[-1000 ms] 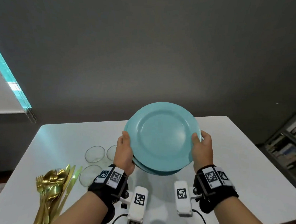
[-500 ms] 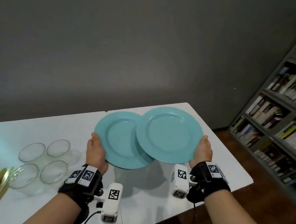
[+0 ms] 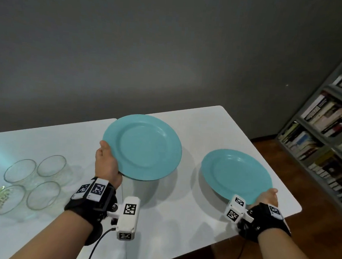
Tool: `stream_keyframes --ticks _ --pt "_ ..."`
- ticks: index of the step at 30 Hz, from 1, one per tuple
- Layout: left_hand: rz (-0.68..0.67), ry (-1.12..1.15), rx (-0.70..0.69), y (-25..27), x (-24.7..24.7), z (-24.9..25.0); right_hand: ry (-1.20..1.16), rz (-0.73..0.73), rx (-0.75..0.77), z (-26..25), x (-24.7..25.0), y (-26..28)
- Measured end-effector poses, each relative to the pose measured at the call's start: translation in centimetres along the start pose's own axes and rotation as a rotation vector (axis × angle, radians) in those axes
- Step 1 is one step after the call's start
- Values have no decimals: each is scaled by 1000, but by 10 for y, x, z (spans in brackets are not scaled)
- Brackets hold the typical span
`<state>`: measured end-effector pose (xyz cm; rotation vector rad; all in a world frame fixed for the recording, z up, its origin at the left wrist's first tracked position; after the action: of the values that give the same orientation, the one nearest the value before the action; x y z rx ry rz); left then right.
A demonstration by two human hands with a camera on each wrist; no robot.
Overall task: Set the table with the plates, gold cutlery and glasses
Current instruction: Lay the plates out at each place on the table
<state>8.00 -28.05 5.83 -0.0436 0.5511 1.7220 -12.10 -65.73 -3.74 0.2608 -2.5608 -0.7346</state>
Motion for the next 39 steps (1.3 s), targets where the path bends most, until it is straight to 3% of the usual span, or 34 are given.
stream_keyframes --ticks 3,8,15,39 --pt "7 21 19 -4 -1 -8 -21 27 -68 8 -3 -11" --pt "-12 29 53 -3 -8 -15 57 74 -115 49 -20 -97" --pt "-32 19 59 2 -24 -22 148 32 -136 8 -8 -37" --pt "-25 -6 132 8 -55 -37 316 27 -264 -3 27 -32"
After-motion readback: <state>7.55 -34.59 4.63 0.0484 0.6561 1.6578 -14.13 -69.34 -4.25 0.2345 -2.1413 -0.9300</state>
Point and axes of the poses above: each hand's wrist, its own y-axis away from the middle knuckle, its own x-axis out of the back of the hand, z = x × y, the point moved 2 cm from there along -y, towards the middle knuckle, and after that the axes turned 7 degrees about y, right-handed, at the moved point
